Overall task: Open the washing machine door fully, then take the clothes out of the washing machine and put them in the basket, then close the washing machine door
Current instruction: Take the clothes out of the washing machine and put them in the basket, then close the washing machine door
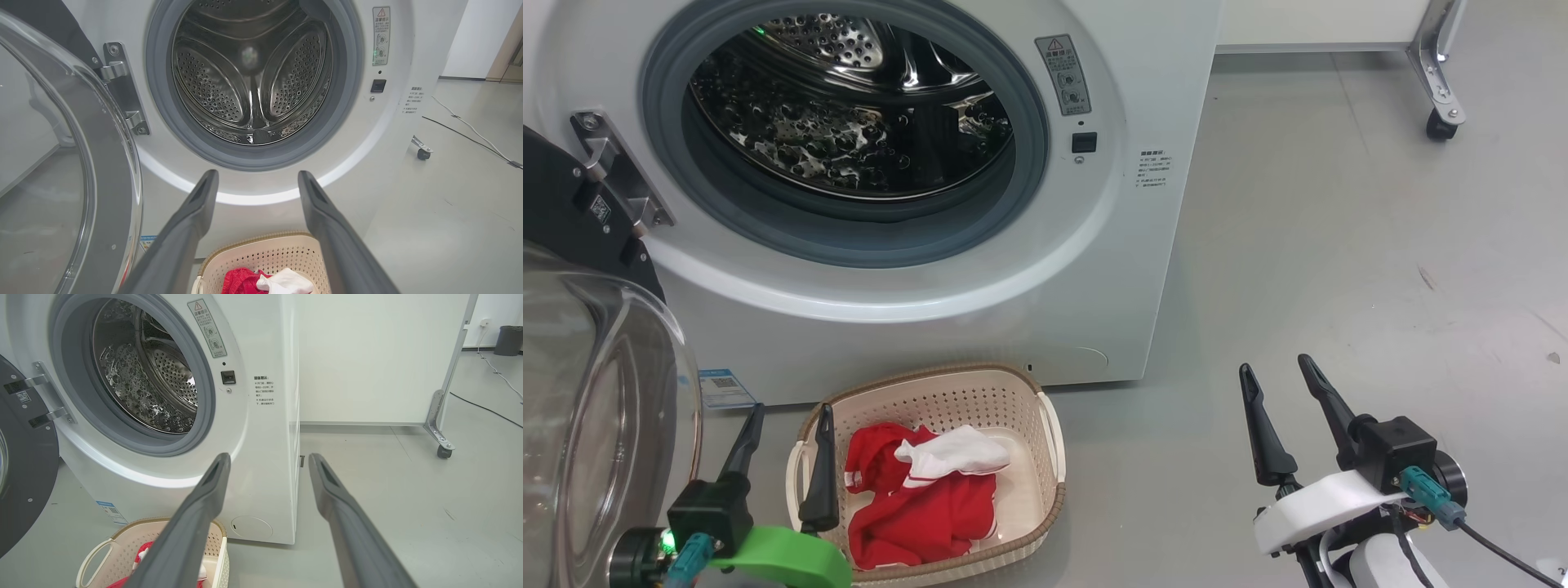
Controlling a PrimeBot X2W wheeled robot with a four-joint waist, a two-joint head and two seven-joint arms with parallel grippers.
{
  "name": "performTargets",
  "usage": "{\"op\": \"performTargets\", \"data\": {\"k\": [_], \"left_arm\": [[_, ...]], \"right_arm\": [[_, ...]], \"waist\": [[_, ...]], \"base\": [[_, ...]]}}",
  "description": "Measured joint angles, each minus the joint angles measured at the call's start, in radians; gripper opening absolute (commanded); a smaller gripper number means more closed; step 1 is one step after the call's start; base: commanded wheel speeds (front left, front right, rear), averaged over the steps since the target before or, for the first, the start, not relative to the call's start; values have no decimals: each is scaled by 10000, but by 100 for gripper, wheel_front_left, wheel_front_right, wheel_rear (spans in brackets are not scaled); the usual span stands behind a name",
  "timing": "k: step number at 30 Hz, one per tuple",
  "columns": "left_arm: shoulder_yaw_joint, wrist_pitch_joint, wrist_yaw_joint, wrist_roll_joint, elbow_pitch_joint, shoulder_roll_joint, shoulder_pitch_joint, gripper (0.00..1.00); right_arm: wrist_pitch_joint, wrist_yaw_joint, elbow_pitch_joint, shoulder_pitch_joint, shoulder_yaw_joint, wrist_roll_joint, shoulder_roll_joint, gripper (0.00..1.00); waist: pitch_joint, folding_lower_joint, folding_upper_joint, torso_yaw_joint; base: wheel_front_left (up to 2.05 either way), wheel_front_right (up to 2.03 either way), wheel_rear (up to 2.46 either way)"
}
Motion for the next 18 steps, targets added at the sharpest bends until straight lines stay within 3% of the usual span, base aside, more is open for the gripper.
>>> {"op": "performTargets", "data": {"k": [18], "left_arm": [[-17,493,171,100,-1047,33,513,100]], "right_arm": [[0,-2,-75,13,-6,0,13,100]], "waist": [[37,0,0,-43]], "base": [[0,0,0]]}}
